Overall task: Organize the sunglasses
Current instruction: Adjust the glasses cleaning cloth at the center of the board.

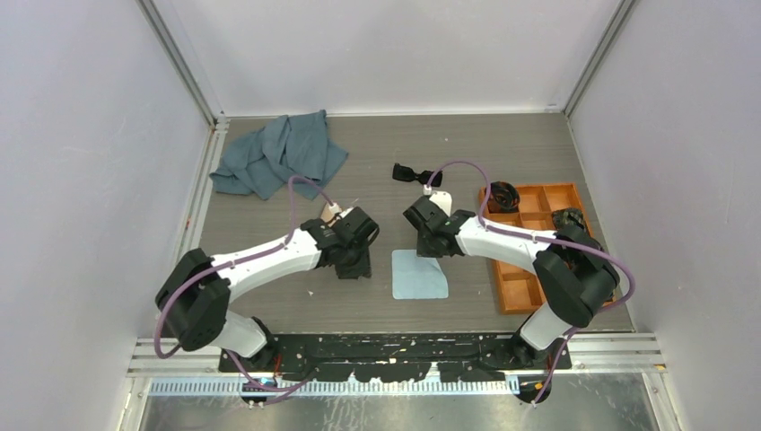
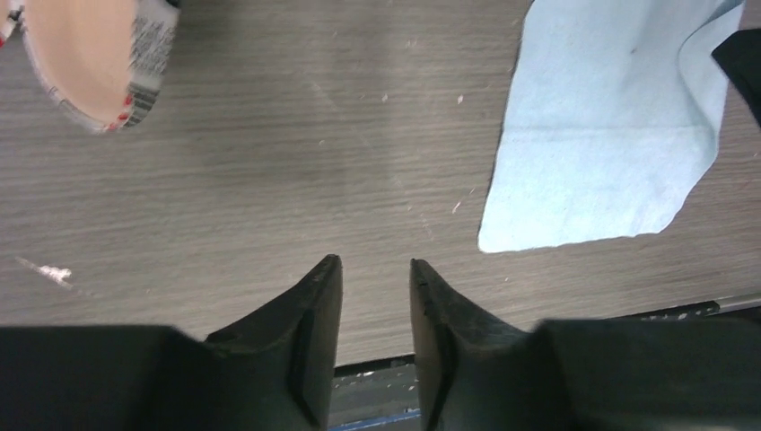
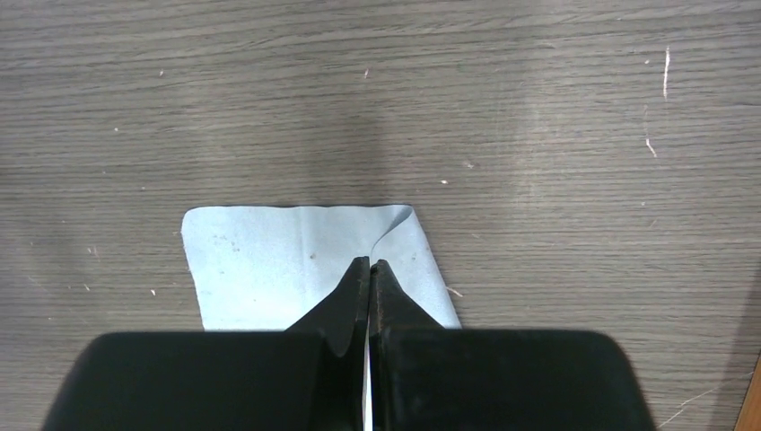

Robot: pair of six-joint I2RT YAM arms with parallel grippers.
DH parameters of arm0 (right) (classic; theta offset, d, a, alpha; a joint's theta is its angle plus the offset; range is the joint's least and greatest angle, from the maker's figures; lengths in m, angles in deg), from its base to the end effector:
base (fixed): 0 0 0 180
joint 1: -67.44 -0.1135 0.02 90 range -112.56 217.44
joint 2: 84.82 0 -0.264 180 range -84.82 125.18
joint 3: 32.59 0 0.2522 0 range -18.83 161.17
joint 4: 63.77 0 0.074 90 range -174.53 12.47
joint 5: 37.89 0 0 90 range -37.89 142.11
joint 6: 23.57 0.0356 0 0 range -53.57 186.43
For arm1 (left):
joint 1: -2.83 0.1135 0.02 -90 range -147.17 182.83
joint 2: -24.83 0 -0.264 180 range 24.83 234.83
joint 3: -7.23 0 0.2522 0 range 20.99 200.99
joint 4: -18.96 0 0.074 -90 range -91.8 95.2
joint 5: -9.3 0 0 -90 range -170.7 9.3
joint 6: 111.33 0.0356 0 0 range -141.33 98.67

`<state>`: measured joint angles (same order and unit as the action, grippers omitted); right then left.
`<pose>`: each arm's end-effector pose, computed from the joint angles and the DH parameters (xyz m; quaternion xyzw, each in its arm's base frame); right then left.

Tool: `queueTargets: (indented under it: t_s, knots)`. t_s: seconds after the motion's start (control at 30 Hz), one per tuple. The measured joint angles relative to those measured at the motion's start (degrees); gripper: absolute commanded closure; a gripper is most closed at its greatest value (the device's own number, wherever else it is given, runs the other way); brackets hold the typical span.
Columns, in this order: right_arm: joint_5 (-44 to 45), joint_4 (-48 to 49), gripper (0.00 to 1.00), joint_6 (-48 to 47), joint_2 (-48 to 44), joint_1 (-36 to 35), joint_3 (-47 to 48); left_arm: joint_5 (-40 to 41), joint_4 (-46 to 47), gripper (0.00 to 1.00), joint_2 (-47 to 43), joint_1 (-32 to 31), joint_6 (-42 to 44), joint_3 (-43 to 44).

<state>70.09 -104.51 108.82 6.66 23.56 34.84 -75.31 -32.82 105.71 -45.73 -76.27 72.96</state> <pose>0.2261 0.2022 0.1770 0.0216 0.9643 0.0361 0.2616 0.1775 -0.1961 0.2076 -0.0639 0.9767 -0.1283 0.1598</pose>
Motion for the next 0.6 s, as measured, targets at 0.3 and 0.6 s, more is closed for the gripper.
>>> queueTargets:
  t_s: [0.3, 0.6]
  knots:
    - [-0.1, -0.2, 1.0, 0.0, -0.3, 1.3, -0.1, -0.1, 3.3, 0.55, 11.5, 0.1, 1.7, 8.9]
    - [-1.0, -0.7, 0.99, 0.7, -7.1, 6.2, -5.1, -1.0, 4.6, 0.65, 22.0, 0.7, 4.5, 18.1]
